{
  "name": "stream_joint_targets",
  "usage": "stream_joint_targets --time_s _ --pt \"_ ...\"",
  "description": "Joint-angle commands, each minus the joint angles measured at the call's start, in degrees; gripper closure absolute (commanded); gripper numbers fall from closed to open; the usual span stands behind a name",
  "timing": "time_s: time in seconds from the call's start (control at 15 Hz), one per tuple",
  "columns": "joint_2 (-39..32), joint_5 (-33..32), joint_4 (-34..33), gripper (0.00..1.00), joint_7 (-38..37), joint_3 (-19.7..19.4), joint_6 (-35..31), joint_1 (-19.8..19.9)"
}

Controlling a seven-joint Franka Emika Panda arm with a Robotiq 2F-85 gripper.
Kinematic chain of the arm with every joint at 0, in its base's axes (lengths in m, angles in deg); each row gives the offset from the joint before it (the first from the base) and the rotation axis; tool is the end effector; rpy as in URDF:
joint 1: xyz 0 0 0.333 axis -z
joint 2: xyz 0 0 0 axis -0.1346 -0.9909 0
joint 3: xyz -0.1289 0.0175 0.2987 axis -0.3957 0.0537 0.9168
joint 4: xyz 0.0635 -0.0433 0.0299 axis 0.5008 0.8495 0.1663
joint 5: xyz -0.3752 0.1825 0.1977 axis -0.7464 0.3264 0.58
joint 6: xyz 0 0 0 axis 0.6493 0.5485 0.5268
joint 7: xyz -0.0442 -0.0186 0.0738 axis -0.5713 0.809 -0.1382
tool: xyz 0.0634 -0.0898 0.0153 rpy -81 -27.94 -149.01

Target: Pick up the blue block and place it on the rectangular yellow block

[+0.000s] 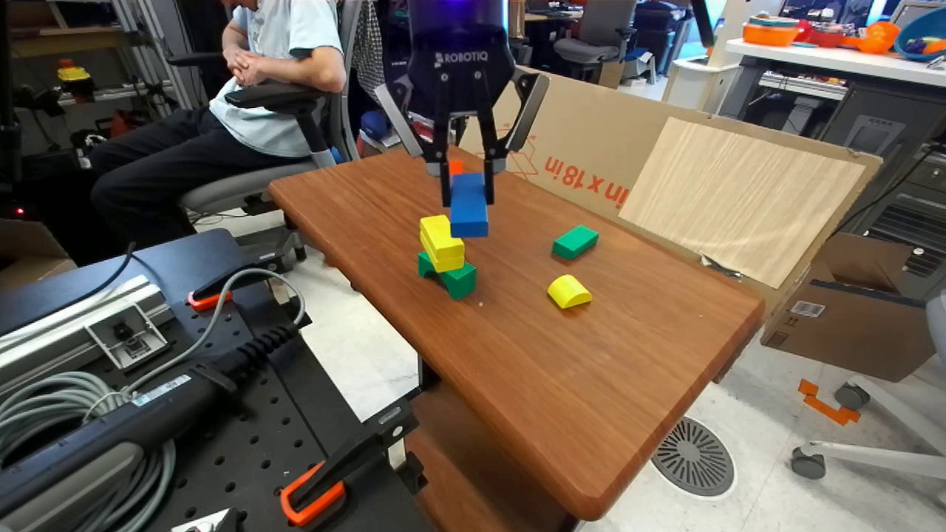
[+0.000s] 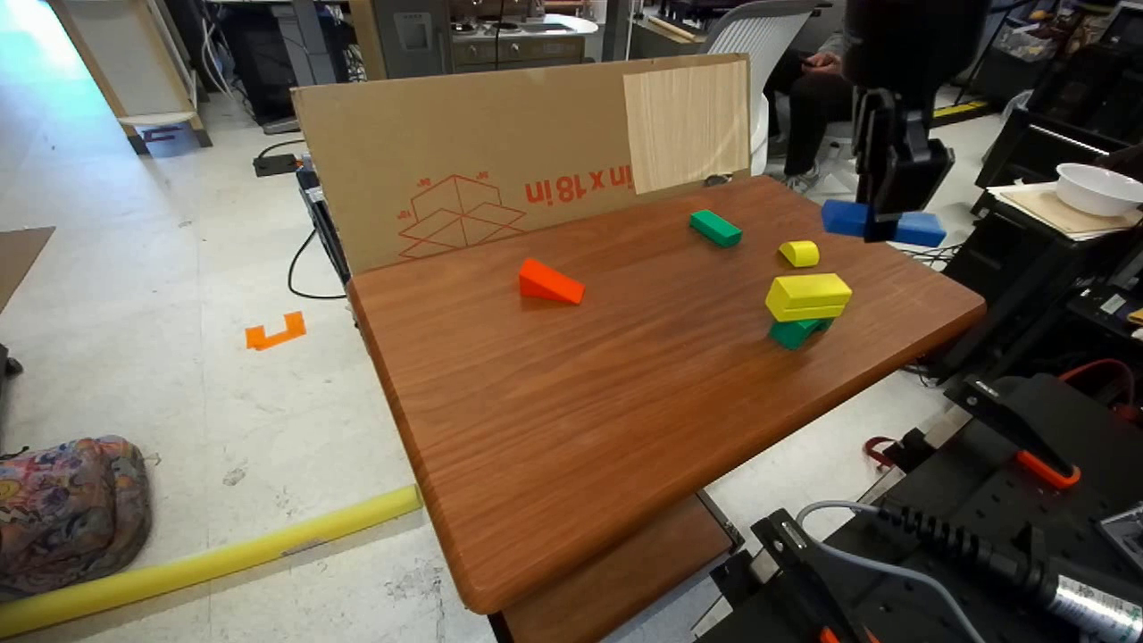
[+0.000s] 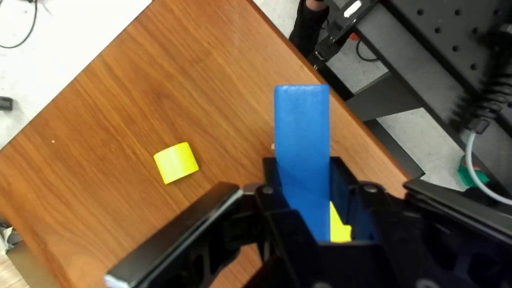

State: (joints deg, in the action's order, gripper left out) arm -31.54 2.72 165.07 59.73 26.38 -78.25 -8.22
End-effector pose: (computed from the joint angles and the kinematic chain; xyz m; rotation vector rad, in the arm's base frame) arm 0.5480 0.0101 0.2218 2.5830 1.2326 -0.3482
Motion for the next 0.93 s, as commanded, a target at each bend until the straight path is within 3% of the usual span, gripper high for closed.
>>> stream_joint_targets --time_s 0.0,0.47,0.87 --pt "4.61 -3.09 6.68 0.91 0.2 0.07 -5.26 -0.18" --pt "2.99 -9.59 9.65 0.91 0.13 0.42 -17.14 -0.93" --pt "1.13 -12.18 9.77 0.91 2.21 0.86 -20.18 -1.05"
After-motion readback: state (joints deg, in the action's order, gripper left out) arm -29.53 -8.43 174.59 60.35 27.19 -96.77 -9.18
